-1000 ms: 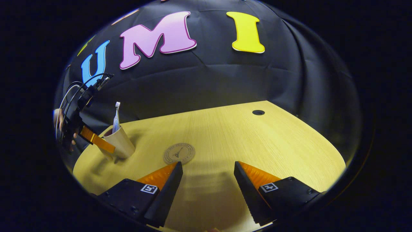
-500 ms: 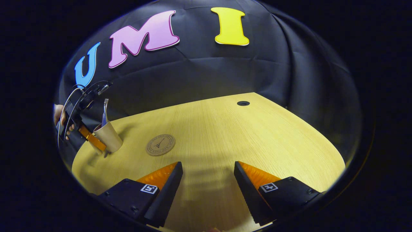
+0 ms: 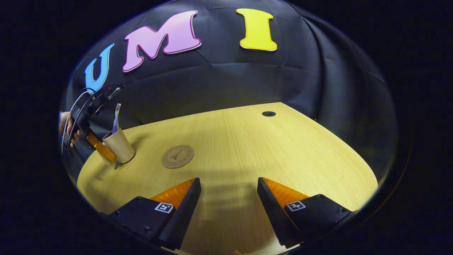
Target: Put the toothbrush and toothpaste on the desktop into the cup, then pick up the cup and place it on the coaster on the desktop.
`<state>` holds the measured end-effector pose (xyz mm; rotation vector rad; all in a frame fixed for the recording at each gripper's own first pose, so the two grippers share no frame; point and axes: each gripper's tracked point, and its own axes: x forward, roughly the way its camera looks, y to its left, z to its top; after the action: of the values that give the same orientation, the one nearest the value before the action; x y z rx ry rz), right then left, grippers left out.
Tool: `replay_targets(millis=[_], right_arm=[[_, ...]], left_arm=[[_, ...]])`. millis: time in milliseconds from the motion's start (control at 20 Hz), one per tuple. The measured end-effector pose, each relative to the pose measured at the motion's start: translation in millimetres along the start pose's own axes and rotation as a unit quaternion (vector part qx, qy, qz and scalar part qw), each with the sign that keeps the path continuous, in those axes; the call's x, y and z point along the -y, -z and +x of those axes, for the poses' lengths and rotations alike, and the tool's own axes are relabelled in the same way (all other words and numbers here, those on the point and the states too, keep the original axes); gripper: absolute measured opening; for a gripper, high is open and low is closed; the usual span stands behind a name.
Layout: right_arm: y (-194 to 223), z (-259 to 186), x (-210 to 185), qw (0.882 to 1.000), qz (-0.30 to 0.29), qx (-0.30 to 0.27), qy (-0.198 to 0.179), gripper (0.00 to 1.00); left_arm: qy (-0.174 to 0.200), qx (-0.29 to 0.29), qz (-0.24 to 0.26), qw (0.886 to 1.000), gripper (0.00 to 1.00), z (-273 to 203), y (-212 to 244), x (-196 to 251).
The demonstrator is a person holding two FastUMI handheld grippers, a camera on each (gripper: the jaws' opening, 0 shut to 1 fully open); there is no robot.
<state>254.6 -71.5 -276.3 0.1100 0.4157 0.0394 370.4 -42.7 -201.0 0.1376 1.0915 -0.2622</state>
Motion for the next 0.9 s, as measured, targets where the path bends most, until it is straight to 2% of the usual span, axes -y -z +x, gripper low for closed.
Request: replay_targets(millis=[50, 100, 250, 300, 350, 400, 500, 550, 650, 700, 750, 900], right_arm=[[-1.6, 0.0, 2.1, 1.0, 0.001, -0.001, 0.002, 0.98], [-3.0, -1.6, 3.8, 1.0, 0.001, 0.0, 0.004, 0.98], [-13.2, -7.8, 9.6, 1.0, 0.003, 0.004, 0.008, 0.98], [-16.7, -8.6, 10.4, 1.0, 0.009, 0.004, 0.006, 0.98], [-19.9, -11.2, 11.8, 1.0, 0.013, 0.005, 0.004, 0.98], [-22.7, -13.3, 13.5, 1.0, 0.014, 0.007, 0.004, 0.98], [-30.0, -17.1, 22.7, 1.0, 0.009, 0.013, 0.011, 0.98], [-33.2, -20.1, 29.1, 1.0, 0.008, 0.016, 0.017, 0.98], [-35.4, -26.3, 40.1, 0.999, 0.013, 0.019, 0.026, 0.98], [-34.9, -28.4, 45.3, 0.999, 0.016, 0.019, 0.031, 0.98], [-34.3, -30.1, 51.2, 0.999, 0.019, 0.019, 0.036, 0.98], [-29.9, -36.3, 66.7, 0.998, 0.027, 0.016, 0.05, 0.98]], left_arm=[[-0.004, 0.003, 0.008, 1.0, 0.28, -6.8, -2.6, -1.3], [-0.007, 0.004, 0.015, 1.0, 0.33, -11.3, -4.4, 0.1], [-0.005, 0.01, 0.038, 0.999, 0.24, -22.4, -11.3, 15.1], [-0.002, 0.01, 0.046, 0.999, 0.28, -25.0, -13.9, 21.7], [0.002, 0.01, 0.058, 0.998, 0.28, -26.9, -17.0, 29.8], [0.005, 0.008, 0.073, 0.997, 0.24, -28.0, -21.3, 39.0], [0.013, 0.011, 0.101, 0.995, 0.33, -28.0, -30.8, 59.0], [0.02, 0.012, 0.11, 0.994, 0.28, -25.8, -35.7, 71.2], [0.036, 0.011, 0.123, 0.992, 0.28, -19.3, -43.3, 98.5], [0.042, 0.008, 0.131, 0.99, 0.33, -14.0, -47.8, 112.6], [0.046, 0.007, 0.142, 0.989, 0.28, -7.1, -51.6, 123.0], [0.053, 0.004, 0.168, 0.984, 0.28, 8.4, -61.0, 138.8]])
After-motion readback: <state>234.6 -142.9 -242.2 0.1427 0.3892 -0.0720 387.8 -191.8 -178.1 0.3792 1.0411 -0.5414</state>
